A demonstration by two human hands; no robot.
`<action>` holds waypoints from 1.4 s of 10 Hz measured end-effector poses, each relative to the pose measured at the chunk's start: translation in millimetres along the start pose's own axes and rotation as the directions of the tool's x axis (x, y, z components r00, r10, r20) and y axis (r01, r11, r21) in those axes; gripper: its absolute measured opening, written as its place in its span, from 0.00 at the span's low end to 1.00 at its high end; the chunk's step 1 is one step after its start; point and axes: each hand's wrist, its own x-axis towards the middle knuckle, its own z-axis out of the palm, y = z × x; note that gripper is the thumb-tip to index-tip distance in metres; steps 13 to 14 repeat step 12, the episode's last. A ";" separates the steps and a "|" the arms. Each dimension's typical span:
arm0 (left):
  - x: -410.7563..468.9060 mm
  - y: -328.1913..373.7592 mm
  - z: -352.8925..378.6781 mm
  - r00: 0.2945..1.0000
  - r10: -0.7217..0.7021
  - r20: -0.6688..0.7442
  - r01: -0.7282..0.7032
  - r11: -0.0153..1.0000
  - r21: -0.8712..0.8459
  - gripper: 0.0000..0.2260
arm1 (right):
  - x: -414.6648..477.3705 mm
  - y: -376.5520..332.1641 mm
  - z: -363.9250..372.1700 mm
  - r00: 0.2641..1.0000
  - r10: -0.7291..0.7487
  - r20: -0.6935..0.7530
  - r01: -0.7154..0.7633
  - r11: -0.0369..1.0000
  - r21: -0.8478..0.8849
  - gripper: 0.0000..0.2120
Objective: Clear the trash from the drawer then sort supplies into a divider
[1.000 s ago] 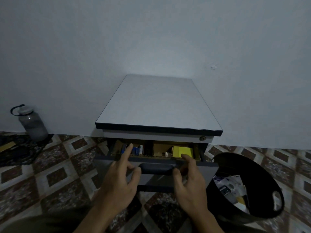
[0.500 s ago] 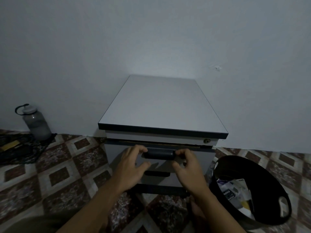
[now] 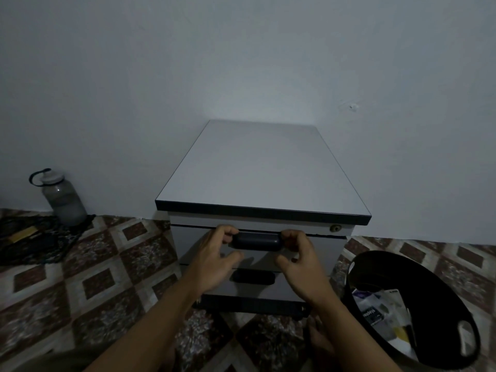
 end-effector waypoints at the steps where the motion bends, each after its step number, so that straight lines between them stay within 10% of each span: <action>1: -1.8 0.6 -1.5 1.000 -0.014 0.024 0.015 1.000 -0.017 0.16 | -3.0 -3.9 -1.6 1.000 0.008 0.015 -0.007 1.000 -0.012 0.20; 6: 6.5 82.8 -69.4 0.876 0.392 -0.280 -0.314 0.905 0.285 0.12 | 11.8 -106.0 -45.5 0.935 -0.353 -0.024 0.315 0.860 -0.401 0.10; 9: 33.4 43.2 -63.0 0.974 0.222 -0.034 -0.159 0.789 0.593 0.35 | 37.0 -78.5 -41.0 0.959 -0.281 0.032 0.230 0.712 -0.664 0.25; 11: 24.6 11.5 -49.0 0.919 0.391 -0.059 -0.213 0.614 0.760 0.33 | 24.5 -36.7 -25.5 0.945 -0.326 -0.005 0.192 0.570 -0.799 0.35; 14: 18.5 15.2 -46.7 0.948 0.319 -0.006 -0.190 0.579 0.793 0.33 | 23.7 -33.5 -12.0 0.899 -0.432 -0.075 0.263 0.669 -0.695 0.32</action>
